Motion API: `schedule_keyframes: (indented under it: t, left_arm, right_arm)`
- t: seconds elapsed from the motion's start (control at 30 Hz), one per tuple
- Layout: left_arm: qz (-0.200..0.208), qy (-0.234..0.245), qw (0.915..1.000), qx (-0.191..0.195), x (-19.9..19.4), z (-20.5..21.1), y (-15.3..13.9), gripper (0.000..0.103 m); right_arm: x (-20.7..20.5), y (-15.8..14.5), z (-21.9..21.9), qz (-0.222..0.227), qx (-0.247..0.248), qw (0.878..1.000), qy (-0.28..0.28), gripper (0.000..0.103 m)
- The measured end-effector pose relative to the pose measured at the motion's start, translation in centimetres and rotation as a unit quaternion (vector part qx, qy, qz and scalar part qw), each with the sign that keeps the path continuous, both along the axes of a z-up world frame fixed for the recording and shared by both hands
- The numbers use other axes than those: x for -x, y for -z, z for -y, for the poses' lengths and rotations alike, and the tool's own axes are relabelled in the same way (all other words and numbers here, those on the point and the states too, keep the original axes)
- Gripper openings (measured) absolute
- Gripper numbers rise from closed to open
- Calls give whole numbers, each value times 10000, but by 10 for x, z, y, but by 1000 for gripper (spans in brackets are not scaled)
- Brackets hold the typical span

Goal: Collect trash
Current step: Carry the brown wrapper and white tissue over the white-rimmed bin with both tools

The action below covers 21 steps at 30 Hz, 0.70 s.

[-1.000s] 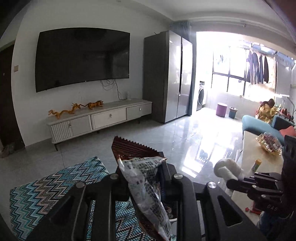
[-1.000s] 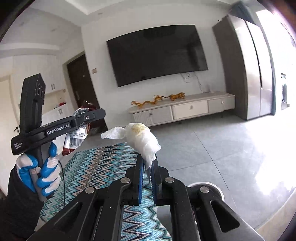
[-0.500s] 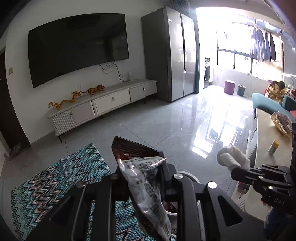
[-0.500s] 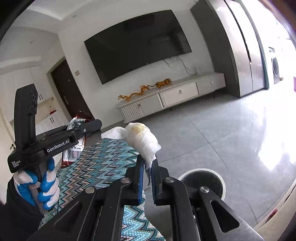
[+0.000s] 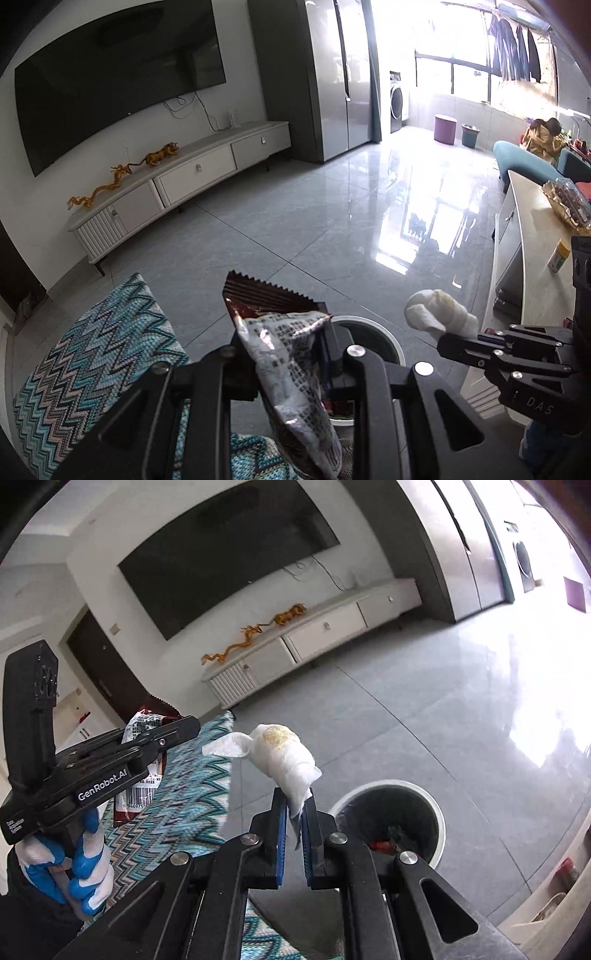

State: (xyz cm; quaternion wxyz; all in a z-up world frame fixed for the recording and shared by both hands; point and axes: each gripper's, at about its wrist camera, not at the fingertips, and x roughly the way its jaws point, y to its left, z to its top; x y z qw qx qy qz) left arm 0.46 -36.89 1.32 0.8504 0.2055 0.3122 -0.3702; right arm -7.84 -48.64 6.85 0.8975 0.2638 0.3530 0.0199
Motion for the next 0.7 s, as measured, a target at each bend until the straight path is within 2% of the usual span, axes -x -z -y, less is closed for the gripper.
schedule_keyframes:
  t: [0.37,0.7]
  left_arm:
    - [-372,189,9983,-409,-18,51,50,22]
    - [-689,241,9944,-763,-31,77,93,23]
  right_arm:
    - [-19,56,21,-739,-231,9968,198,8]
    - [-26,95,34,-1271,-446,9904,307,8]
